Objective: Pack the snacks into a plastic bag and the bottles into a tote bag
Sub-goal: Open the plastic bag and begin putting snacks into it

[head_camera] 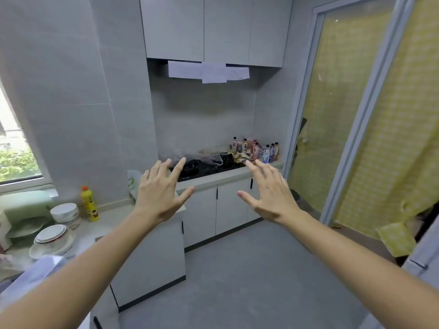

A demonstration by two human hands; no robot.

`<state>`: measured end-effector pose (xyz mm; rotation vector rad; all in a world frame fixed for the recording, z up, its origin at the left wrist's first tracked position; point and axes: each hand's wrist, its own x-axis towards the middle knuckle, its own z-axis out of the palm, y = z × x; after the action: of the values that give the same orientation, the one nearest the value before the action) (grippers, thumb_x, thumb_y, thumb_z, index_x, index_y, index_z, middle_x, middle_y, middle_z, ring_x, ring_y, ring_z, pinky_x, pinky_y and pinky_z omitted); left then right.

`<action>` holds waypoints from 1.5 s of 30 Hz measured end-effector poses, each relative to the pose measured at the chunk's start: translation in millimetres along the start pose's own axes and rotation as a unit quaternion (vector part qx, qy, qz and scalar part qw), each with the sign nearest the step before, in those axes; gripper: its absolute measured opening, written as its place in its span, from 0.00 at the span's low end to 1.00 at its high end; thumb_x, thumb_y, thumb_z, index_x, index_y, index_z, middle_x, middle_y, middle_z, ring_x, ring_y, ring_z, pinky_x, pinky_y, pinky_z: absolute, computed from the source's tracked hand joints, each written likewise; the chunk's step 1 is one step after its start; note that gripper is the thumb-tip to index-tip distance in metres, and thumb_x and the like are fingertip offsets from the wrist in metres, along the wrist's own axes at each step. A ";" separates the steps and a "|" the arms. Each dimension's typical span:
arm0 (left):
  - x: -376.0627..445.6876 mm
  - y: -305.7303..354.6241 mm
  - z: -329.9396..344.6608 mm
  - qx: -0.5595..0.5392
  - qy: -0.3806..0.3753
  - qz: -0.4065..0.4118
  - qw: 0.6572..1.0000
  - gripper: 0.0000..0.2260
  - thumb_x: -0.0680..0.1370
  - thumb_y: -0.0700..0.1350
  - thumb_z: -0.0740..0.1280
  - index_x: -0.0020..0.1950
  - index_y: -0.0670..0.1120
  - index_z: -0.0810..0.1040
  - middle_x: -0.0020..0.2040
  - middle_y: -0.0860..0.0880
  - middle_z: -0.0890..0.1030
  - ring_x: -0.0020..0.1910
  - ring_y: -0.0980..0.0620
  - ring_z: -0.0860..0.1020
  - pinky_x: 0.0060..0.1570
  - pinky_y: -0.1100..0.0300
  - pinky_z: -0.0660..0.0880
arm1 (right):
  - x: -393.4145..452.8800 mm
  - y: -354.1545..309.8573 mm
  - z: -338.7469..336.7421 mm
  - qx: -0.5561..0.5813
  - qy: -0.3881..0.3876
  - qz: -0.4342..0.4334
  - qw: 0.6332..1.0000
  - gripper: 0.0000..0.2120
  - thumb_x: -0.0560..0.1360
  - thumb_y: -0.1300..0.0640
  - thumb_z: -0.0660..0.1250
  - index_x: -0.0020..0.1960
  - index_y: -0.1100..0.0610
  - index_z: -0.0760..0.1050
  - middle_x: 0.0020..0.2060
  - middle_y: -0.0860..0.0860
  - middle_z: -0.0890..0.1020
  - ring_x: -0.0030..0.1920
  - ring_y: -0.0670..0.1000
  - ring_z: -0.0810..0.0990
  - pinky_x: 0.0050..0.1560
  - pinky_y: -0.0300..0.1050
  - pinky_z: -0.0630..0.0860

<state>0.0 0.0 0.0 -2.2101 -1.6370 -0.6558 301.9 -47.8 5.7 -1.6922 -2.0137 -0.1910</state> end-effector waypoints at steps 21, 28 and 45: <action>234.9 129.2 206.1 -0.046 -0.045 0.020 0.998 0.35 0.78 0.71 0.49 0.83 0.59 0.52 0.79 0.44 0.64 0.80 0.42 0.59 0.74 0.45 0.63 | 190.6 247.1 115.8 0.103 -0.018 0.052 0.993 0.37 0.78 0.33 0.59 0.82 0.43 0.52 0.80 0.48 0.59 0.80 0.51 0.55 0.76 0.60 0.61; 316.2 140.7 281.2 -0.071 -0.051 0.015 0.996 0.35 0.78 0.71 0.48 0.83 0.59 0.49 0.81 0.45 0.62 0.81 0.43 0.56 0.77 0.46 0.58 | 259.0 304.2 171.0 0.088 -0.047 0.062 0.993 0.38 0.77 0.30 0.57 0.82 0.42 0.52 0.81 0.50 0.59 0.80 0.53 0.55 0.79 0.63 0.55; 572.1 68.6 524.4 -0.071 -0.108 0.016 0.992 0.34 0.78 0.69 0.51 0.82 0.56 0.56 0.77 0.42 0.67 0.78 0.40 0.62 0.71 0.40 0.65 | 524.3 431.0 318.9 0.023 -0.080 0.080 0.993 0.38 0.78 0.30 0.57 0.82 0.43 0.50 0.80 0.50 0.59 0.78 0.55 0.57 0.74 0.61 0.66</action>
<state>295.1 707.8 -137.5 -2.4787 -1.6996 -0.5577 569.0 641.5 -120.2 -1.8822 -1.9653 0.0466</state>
